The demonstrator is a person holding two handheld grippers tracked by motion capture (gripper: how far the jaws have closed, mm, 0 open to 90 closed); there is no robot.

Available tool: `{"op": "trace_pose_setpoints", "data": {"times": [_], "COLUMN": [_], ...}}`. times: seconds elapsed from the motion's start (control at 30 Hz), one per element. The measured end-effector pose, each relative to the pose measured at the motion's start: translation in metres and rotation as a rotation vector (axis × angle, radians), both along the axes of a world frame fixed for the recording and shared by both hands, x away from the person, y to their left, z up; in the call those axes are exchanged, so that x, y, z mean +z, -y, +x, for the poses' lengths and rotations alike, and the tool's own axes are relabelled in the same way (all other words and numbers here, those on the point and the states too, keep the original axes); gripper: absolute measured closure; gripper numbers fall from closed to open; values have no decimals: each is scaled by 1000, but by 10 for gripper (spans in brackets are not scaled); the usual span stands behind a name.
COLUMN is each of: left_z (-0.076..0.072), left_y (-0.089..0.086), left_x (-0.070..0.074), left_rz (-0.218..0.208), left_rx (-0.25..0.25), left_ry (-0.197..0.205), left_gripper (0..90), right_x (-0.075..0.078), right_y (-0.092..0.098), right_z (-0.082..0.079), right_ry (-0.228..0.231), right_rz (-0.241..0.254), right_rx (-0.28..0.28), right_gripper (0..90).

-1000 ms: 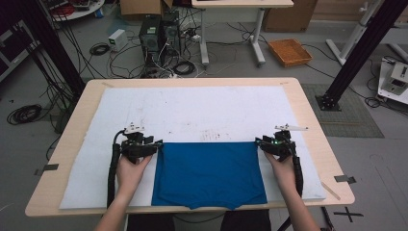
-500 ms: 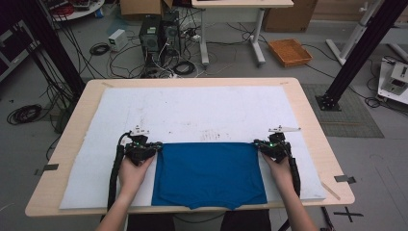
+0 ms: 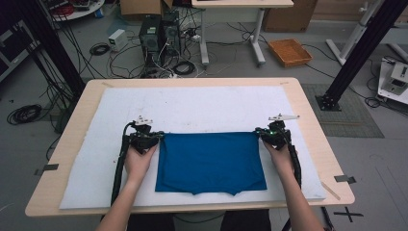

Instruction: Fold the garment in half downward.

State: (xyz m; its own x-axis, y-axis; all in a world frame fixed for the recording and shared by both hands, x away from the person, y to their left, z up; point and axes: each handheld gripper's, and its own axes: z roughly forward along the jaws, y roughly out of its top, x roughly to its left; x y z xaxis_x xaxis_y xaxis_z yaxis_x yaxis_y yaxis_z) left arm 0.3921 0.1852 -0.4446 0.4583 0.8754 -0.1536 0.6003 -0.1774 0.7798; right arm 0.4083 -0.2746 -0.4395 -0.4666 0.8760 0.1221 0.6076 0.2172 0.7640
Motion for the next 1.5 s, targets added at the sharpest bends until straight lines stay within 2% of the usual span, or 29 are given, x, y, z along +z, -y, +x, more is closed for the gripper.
{"op": "trace_pose_setpoints", "data": {"times": [0.33, 0.5, 0.6, 0.7, 0.83, 0.97, 1.13, 1.23, 1.3, 1.5], "left_z": [7, 6, 4, -1, -12, -32, -66, -81, -89, -95], "left_y": [0, 1, -2, -7, -11, -16, -23, -25, -27, -34], "left_x": [-3, -2, 2, 10, 23, 37, 44, 47, 48, 50], "left_rz": [13, 28, 32, 20, 14, 15, -16, -5, -18, -42], "left_rx": [5, 6, 26, 34, 31, -15, -82, -104, -119, -142], "left_ry": [11, 45, 73, 101, 146, 193, 266, 289, 314, 330], "left_gripper": [875, 868, 724, 674, 560, 465, 436, 410, 395, 380], "right_x": [-4, -4, -1, 5, 16, 29, 46, 47, 45, 43], "right_y": [0, -2, -1, 2, 6, 15, 26, 32, 35, 42], "right_z": [8, 8, 6, 2, -8, -25, -57, -74, -83, -98], "right_ry": [14, 28, 47, 77, 118, 167, 251, 265, 274, 281], "right_rz": [-23, -31, -24, -11, 12, 39, 48, 67, 79, 105], "right_rx": [8, 9, 10, 2, -11, -21, -23, -23, -25, -2], "right_gripper": [876, 850, 781, 699, 599, 517, 508, 492, 483, 456]}}
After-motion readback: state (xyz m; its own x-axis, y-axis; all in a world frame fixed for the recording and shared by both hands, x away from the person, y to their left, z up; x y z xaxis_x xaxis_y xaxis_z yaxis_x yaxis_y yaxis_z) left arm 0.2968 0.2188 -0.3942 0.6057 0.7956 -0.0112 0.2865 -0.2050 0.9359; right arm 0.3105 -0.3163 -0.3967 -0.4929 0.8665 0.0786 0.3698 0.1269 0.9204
